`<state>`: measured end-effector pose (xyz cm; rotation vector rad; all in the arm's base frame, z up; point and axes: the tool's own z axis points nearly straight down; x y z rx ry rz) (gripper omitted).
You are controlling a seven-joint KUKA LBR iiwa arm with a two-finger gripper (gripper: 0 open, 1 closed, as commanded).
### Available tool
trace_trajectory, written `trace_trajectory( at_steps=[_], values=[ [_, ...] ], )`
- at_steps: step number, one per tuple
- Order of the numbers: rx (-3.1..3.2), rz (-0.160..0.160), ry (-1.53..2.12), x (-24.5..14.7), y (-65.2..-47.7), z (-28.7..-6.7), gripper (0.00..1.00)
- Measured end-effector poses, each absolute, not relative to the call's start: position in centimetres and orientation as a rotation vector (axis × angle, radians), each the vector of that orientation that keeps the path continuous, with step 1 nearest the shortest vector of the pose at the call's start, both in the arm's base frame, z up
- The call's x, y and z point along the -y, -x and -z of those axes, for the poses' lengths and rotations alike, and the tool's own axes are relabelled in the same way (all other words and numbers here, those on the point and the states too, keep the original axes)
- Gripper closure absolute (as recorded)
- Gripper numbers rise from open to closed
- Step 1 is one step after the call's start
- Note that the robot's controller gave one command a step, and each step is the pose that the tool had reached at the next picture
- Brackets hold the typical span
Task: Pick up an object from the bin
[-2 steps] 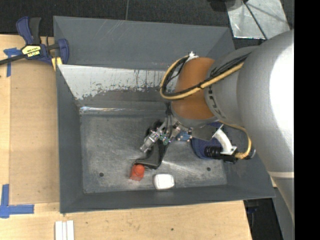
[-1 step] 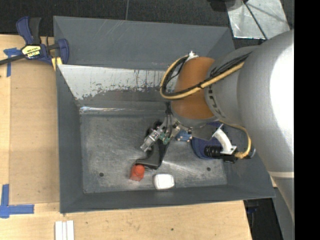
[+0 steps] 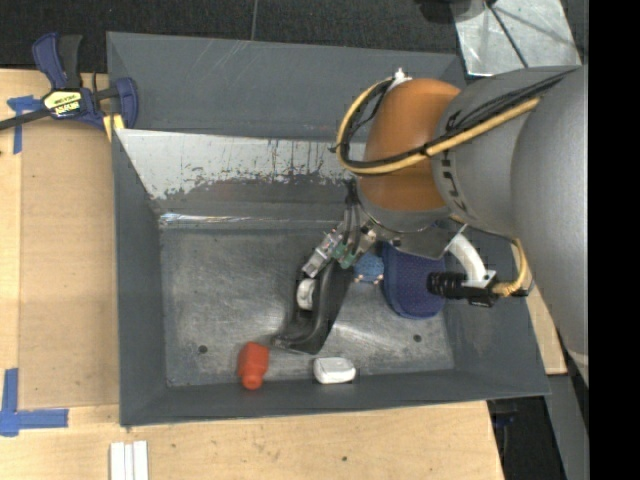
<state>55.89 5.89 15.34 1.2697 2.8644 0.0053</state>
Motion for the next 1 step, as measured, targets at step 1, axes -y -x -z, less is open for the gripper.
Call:
trace_trajectory(
  at_steps=[1],
  values=[
    [-2.874,0.003,-1.27,-5.78,-55.82,-17.67,1.0]
  ],
)
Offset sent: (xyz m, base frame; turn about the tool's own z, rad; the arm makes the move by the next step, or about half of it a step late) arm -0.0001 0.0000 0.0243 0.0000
